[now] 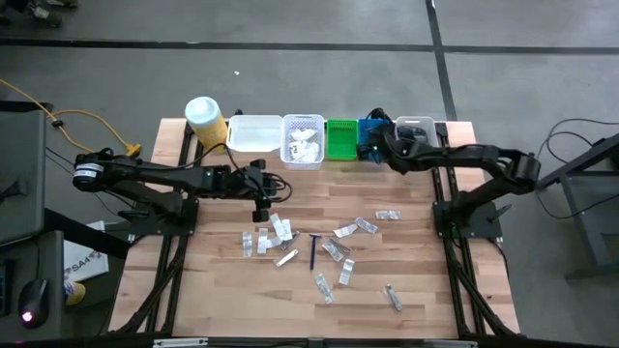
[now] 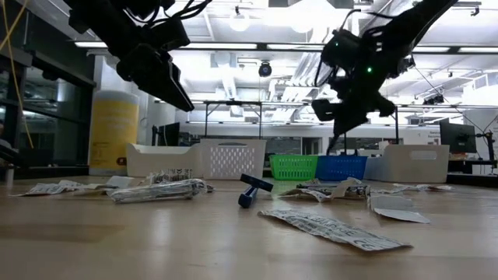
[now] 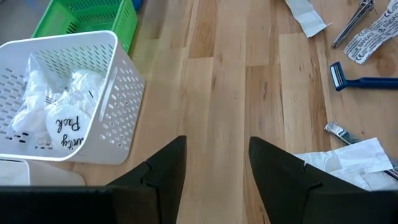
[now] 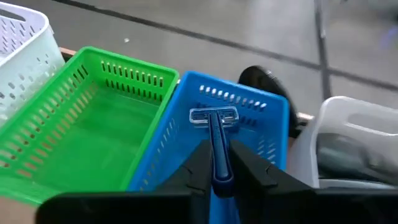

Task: Pick & Place Travel size toiletries
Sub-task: Put the blue razor into the blue bin

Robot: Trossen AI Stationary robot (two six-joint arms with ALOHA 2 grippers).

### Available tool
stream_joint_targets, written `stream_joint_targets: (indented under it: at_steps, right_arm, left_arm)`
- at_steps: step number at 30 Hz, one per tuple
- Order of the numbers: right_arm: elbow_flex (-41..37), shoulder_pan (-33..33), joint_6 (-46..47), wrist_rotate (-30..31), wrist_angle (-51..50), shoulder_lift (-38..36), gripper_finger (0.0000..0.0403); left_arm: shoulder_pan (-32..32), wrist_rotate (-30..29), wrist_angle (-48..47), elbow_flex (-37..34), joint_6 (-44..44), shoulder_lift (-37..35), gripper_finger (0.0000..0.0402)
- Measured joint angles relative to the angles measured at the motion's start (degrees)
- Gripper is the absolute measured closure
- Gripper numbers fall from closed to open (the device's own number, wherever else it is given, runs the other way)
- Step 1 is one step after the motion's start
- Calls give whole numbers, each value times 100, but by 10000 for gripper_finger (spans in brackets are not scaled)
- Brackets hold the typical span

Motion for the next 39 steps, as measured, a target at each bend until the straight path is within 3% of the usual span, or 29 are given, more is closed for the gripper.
stream_joint_targets:
  at_steps: [4,10,15,18,25,32,39]
  right_arm:
    - [2,-138,-2,-366,218,106,305]
    - [2,-165,1,-340,240,100,222]
    - [2,-59,-29,-453,62,-145,185]
    - [0,119,-37,-715,-119,-414,182]
    - [4,988,-294,-1377,-891,-1018,191]
    - [11,2324,443,-722,-1898,-1372,206]
    - [2,3529,1050,-368,-2123,-1395,219]
  left_arm:
    - [0,0,0,0,-5,0,229]
    - [0,2,0,-2,-45,0,229]
    - [0,5,0,-2,-415,2,229]
    - [0,43,6,-2,-729,34,229]
    - [-9,802,332,-7,-1005,374,229]
    - [-318,842,1067,19,-1540,877,229]
    - [-858,400,807,555,-2048,1328,229]
